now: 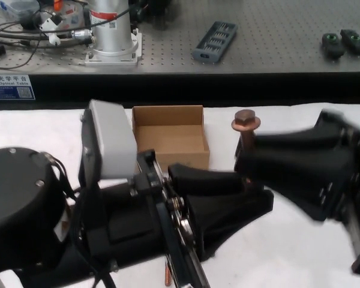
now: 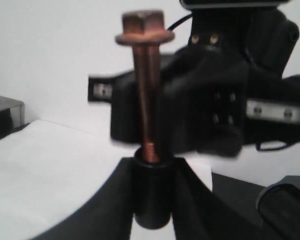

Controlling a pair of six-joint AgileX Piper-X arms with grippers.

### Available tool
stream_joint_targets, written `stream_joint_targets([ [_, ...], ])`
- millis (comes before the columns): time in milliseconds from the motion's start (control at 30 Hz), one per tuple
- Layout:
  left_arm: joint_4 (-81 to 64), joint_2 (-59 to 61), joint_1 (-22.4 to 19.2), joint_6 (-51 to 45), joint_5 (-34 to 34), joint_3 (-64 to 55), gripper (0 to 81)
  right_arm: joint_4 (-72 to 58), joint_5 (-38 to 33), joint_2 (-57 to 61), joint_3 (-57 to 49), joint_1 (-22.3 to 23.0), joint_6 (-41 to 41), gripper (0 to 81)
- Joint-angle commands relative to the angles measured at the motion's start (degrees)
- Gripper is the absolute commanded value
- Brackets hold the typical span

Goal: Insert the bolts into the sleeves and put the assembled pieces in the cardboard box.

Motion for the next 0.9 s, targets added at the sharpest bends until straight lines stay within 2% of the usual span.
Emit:
stream_joint_targets([
  [0,-5.1,-0.74,-0.15,0.2,-0.82,-0.97,0.6,4.85,1.35,0.14,0.34,0.53,0.07,33.5],
  [200,-5.1,-0.74,-0.15,0.2,-4.02,-0.97,0.6,5.87,3.27,-0.02,0.34,0.53,0.06,35.5],
  [300,-5.1,-0.74,-0.15,0.2,-7.85,-0.97,0.6,6.02,3.73,-1.14,0.34,-0.14,0.06,35.5],
  [433,-4.84,-0.74,-0.15,-0.19,-16.56,-0.97,0.6,7.16,6.96,-4.44,0.34,-2.77,0.06,35.0],
  [533,-2.6,-0.74,0.22,-0.48,-22.78,-0.97,0.6,11.12,9.63,-8.17,0.34,-6.15,0.06,28.8],
  [667,5.68,-0.74,2.39,-1.85,-23.06,-1.35,0.6,21.74,9.92,-13.91,0.34,-11.16,-0.48,15.4],
  [767,15.1,-0.74,4.57,-4.99,-23.06,-3.45,0.6,31.18,9.92,-18.25,0.34,-14.38,-0.47,1.9],
  [867,23.83,-0.6,6.84,-4.98,-23.06,-7.21,0.6,40.25,10.05,-22.1,0.34,-16.9,-2.41,3.8],
])
